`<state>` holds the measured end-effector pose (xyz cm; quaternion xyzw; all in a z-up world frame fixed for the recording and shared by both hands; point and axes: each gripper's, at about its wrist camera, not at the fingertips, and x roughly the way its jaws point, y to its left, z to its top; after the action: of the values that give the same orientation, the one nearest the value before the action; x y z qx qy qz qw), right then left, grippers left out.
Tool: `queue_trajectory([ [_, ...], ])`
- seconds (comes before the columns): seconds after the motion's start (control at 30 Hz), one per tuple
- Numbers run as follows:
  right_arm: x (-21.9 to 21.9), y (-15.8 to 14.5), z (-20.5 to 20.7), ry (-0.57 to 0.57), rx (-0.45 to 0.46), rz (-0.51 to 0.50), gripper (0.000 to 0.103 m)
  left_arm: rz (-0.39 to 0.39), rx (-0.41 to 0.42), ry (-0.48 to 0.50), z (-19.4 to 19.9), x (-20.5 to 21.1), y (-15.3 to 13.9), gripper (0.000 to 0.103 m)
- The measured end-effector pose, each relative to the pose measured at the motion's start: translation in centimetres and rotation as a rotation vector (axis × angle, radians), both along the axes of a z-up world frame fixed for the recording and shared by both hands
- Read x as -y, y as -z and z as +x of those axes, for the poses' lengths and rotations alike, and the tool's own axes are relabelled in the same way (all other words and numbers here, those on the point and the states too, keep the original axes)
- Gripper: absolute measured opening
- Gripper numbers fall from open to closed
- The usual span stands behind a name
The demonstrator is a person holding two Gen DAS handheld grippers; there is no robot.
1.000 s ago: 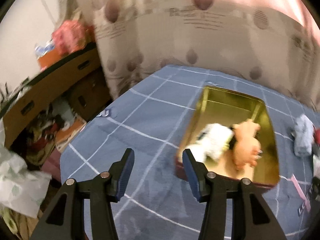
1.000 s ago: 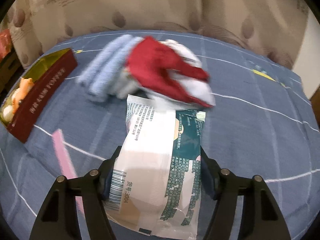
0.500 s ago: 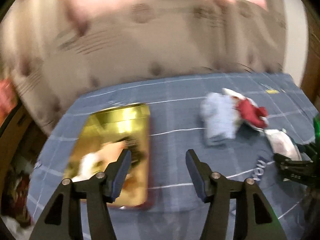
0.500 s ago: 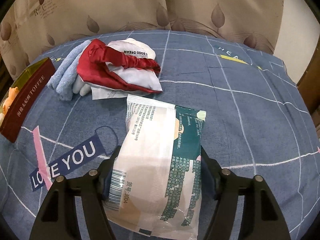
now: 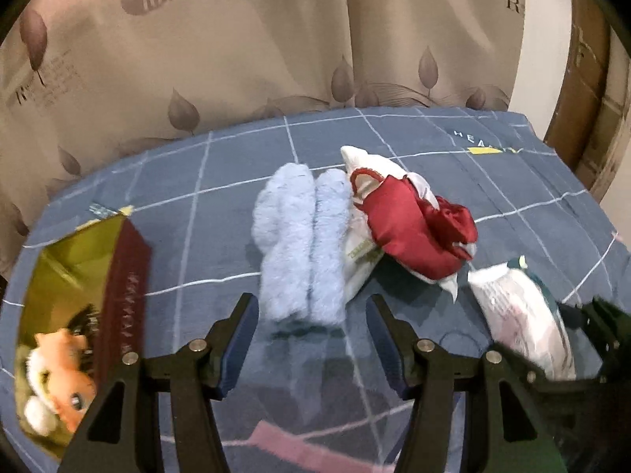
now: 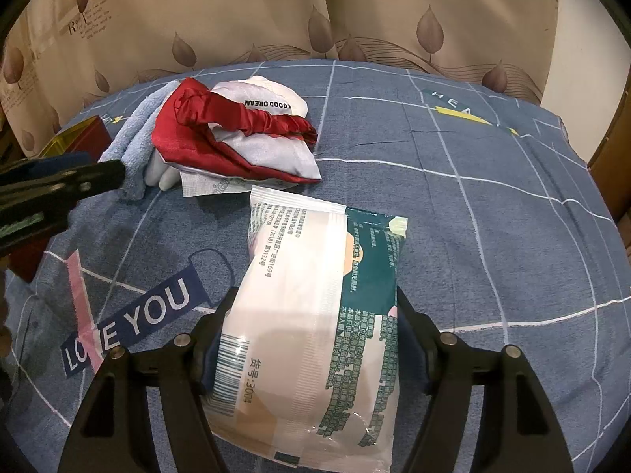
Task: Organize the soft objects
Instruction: 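Move the left tool to the blue socks while the right tool grasps the wrapped packet, then grasp the blue fuzzy socks with the left tool and lift them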
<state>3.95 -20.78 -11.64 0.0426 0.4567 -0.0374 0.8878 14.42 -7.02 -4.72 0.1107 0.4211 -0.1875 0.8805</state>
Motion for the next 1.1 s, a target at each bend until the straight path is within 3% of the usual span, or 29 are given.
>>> queue_trajectory([
  [0.33, -0.1, 0.0, 0.2, -0.002, -0.002, 0.007, 0.07, -0.025, -0.026, -0.057, 3.8, 0.1, 1.6, 0.058],
  [0.47, -0.2, 0.0, 0.2, -0.003, -0.003, 0.004, 0.07, -0.078, -0.021, -0.061, 4.4, -0.7, 1.0, 0.058],
  [0.6, -0.1, 0.1, 0.2, -0.003, -0.002, 0.008, 0.071, -0.082, -0.006, -0.071, 4.7, -1.0, 0.7, 0.058],
  [0.83, -0.1, 0.1, 0.2, -0.003, -0.002, 0.008, 0.071, -0.098, -0.063, -0.078, 5.5, -0.5, 1.8, 0.058],
  [0.87, -0.1, 0.1, 0.2, -0.003, -0.002, 0.008, 0.071, -0.103, -0.065, -0.084, 5.5, -0.5, 1.8, 0.057],
  [0.93, -0.1, 0.1, 0.2, -0.004, -0.002, 0.007, 0.071, -0.128, -0.069, -0.095, 5.6, -0.8, 1.7, 0.028],
  [1.1, -0.1, 0.1, 0.2, -0.004, -0.002, 0.008, 0.072, -0.147, -0.087, -0.122, 5.3, -2.0, 1.7, 0.022],
])
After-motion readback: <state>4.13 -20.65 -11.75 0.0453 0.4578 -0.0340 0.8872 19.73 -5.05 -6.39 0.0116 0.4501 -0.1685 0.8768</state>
